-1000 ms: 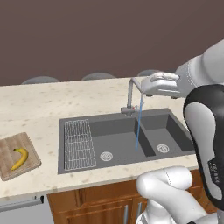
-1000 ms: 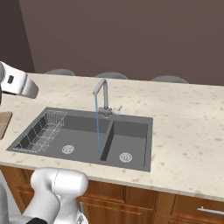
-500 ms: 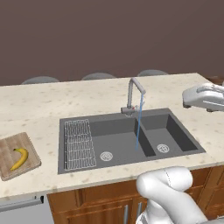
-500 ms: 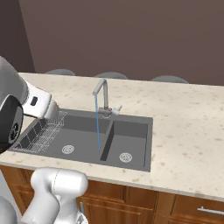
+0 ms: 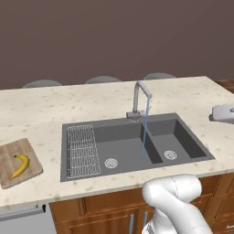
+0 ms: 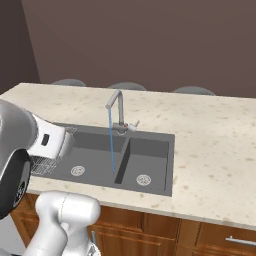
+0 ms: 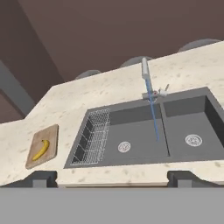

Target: Pick the banana from the sink and place it on the cutting board to airdry. Then turn off the sink faucet.

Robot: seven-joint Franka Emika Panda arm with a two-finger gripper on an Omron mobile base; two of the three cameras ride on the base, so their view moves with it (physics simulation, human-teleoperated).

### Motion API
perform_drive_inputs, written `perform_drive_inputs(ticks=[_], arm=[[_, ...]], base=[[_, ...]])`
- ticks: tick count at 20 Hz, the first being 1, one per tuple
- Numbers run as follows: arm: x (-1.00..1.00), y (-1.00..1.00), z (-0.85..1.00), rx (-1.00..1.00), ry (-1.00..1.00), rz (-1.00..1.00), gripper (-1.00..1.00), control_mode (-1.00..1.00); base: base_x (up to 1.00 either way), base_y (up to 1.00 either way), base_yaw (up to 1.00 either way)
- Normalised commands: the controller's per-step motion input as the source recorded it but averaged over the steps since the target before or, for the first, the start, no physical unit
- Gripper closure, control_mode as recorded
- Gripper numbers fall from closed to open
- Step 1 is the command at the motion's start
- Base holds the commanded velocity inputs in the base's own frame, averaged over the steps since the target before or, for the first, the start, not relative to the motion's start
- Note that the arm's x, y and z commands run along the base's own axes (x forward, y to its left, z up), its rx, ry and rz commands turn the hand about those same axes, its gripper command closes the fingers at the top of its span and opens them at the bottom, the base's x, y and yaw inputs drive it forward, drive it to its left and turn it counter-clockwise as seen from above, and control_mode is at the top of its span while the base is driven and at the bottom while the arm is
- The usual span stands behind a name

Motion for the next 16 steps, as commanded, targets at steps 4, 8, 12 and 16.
perform_drive_inputs(ticks=[4, 8, 12, 16], arm=[[-0.17, -0.35, -0.01, -0.08, -0.09, 0.03, -1.00, -1.00], [-0.03, -0.12, -0.01, -0.04, -0.11, 0.08, -1.00, -1.00], [0.00, -0.04, 0.00, -0.08, -0.14, 0.07, -1.00, -1.00], [0.00, -0.20, -0.06, -0.09, -0.12, 0.12, -1.00, -1.00]], base=[[0.00, 0.00, 0.00], [0.00, 0.00, 0.00], [0.00, 0.00, 0.00], [0.00, 0.00, 0.00]])
